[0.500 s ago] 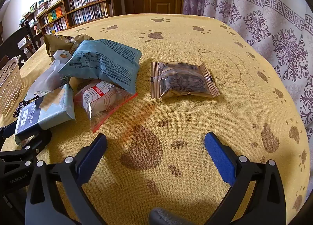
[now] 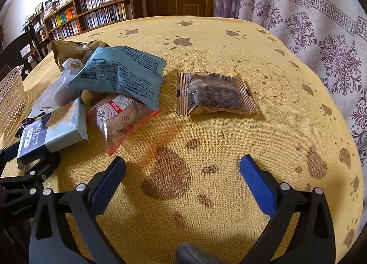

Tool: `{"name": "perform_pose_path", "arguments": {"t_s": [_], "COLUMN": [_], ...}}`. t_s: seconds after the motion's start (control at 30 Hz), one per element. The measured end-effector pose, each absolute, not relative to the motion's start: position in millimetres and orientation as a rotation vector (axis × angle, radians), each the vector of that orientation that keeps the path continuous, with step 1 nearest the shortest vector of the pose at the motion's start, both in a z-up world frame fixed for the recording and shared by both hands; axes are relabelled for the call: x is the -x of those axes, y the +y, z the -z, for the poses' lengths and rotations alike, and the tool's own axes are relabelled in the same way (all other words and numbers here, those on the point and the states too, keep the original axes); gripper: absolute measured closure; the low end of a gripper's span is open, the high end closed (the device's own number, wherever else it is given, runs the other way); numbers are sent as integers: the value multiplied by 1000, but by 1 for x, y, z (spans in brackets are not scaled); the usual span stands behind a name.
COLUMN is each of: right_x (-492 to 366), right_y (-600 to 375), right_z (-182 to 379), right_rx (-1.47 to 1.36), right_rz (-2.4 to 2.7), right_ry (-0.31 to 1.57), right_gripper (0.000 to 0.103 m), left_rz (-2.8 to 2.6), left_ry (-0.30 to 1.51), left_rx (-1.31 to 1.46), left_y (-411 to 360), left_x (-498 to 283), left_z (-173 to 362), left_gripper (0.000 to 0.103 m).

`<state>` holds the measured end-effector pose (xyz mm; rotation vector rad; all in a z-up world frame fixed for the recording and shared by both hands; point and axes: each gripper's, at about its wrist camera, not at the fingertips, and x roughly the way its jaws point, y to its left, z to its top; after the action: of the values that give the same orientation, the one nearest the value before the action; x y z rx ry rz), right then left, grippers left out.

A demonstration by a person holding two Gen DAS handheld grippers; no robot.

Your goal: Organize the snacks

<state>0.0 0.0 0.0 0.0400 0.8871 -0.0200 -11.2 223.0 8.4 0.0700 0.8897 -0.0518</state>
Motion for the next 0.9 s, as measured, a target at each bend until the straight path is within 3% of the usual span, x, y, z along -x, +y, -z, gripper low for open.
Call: {"name": "perform_pose_path", "arguments": {"t_s": [0.9], "right_x": [1], "right_y": [1], "right_z": [1], "right_rx": [-32], "right_rz": [20], "right_ry": [893], "right_gripper": [5], "left_rz": [70], "left_ry": [899], "left_rx": [-82], "left_y": [221], "left_x": [11], "left_z": [-8], "left_gripper": [2]}}
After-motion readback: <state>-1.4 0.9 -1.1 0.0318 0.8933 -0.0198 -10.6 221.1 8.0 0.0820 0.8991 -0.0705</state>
